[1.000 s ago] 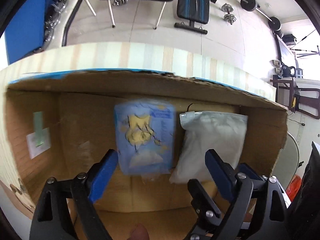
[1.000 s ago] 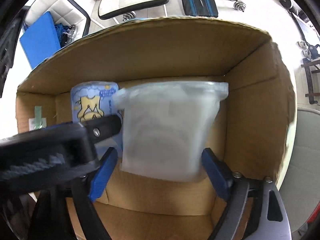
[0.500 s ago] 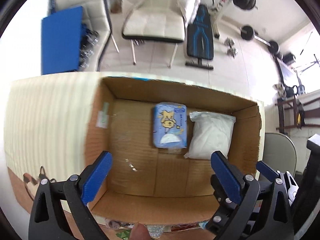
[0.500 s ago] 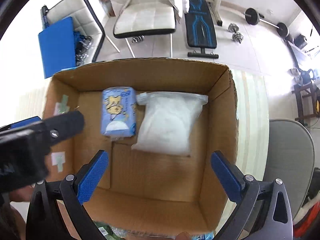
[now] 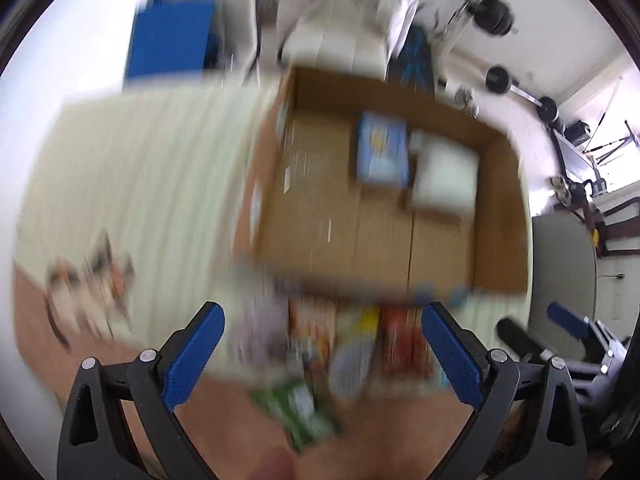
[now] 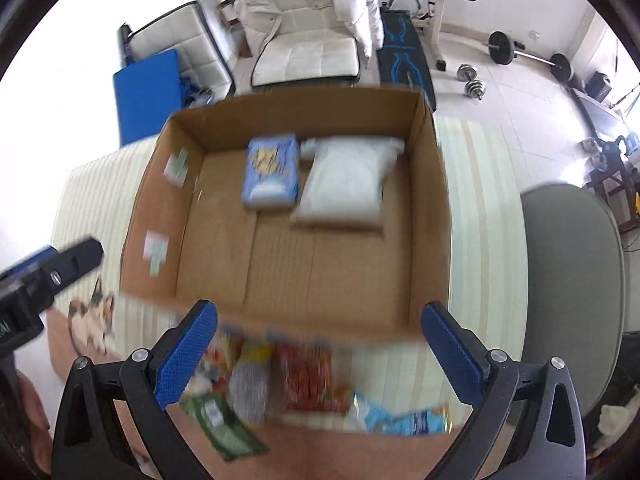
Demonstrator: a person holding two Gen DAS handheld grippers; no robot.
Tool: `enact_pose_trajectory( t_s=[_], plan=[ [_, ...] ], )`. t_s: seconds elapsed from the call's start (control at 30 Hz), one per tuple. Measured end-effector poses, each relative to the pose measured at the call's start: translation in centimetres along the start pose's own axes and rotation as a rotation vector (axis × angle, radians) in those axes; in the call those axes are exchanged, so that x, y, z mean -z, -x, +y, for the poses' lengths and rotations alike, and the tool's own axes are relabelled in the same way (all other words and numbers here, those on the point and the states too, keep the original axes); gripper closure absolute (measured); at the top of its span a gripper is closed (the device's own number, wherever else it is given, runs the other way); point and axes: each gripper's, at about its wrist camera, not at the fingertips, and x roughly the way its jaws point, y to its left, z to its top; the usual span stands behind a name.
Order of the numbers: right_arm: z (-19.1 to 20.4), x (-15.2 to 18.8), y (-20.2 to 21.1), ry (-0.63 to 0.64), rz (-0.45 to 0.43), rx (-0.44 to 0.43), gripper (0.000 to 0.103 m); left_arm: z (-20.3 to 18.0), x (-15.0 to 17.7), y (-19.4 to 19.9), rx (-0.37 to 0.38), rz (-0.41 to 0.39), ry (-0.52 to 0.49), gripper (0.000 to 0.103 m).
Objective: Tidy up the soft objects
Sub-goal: 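Grasp the green snack bag with the left tool while the right tool grasps the red bag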
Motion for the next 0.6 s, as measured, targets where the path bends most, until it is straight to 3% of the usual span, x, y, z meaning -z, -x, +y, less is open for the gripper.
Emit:
enact_pose_trajectory(
  t_s=[0.1,0.2,0.27,0.37,0.43,0.5,0.53,0.6],
  plan=[
    [-0.5,4.1,-1.5,0.047,0.067,0.047,0.0,2.9,4.4,-4.4,-0.053,0.124,0.05,0.002],
    [-1.3,6.4,-4.6,0.024,0.157,0.05,0.0,5.2,8.4,-9.8,0.001,0.303,0.125,0.005],
    [-1.7,7.1,-6.9,-0.008,0.202,0.024,0.003,5.7,10.4,-12.1,0.032,0.371,0.159,0.008],
    [-1.4,7.4,-10.4,-0.036,0.245,0.024,0.028,5.6,12.3,-15.3,0.057,0.46,0.169,0.008],
    [-1.3,7.3,-12.1,-0.06,0.259,0.011,0.035,5.2,12.9,-16.6,0.044,0.478,0.148,0.009],
    [-0.9,7.2,-13.6,-0.088,0.274,-0.003,0.035,4.9,13.1,-17.3,0.04,0.461,0.139,0.018],
    [-0.6,7.1,-14.3,-0.087,0.282,-0.004,0.035,4.9,13.2,-17.8,0.046,0.463,0.147,0.038],
    [0.0,7.0,-15.5,-0.076,0.302,0.017,0.035,4.7,13.1,-17.9,0.038,0.451,0.142,0.039]
  ],
)
